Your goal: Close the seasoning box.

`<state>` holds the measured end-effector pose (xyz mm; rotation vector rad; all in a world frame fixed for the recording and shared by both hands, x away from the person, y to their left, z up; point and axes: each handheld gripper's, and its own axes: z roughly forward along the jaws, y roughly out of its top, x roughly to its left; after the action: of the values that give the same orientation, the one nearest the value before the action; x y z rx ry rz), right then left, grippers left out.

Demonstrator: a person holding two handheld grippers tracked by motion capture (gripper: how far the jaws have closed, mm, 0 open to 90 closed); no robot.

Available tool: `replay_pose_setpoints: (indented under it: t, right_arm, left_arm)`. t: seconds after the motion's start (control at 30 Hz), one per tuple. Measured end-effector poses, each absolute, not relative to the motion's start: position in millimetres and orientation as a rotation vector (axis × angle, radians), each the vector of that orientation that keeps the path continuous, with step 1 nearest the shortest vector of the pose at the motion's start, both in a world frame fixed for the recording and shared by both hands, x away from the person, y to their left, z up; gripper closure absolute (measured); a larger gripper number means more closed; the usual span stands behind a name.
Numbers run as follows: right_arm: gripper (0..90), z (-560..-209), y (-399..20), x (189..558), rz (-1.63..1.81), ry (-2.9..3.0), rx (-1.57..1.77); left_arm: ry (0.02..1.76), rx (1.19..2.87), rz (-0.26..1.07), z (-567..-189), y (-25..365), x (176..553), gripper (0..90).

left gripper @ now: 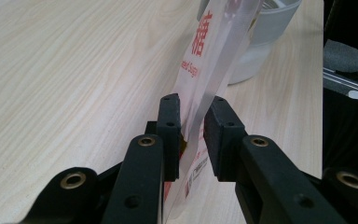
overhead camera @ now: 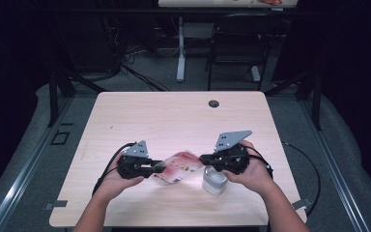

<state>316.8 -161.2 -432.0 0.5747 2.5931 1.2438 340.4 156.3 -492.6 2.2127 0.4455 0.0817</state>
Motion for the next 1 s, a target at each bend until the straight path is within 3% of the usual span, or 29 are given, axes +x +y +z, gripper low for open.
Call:
replay_pose_setpoints:
  t: [0.23, 0.47, 0.77, 1.0]
  right_arm:
    - [73.1, -441, -167, 319, 1.274, 2.607, 0.597]
    - [71.7, -450, -175, 323, 1.264, 2.598, 0.650]
    - [89.1, -451, -176, 325, 1.256, 2.586, 0.643]
    - [90.0, -436, -165, 321, 1.235, 2.578, 0.573]
  left_arm:
    - [0.442, 2.206, 0.074, -494, 157, 340, 79.5]
    - [0.439, 2.200, 0.085, -494, 158, 339, 81.2]
    - [0.444, 2.195, 0.094, -494, 160, 338, 83.1]
    - [0.459, 2.193, 0.095, -493, 164, 338, 80.0]
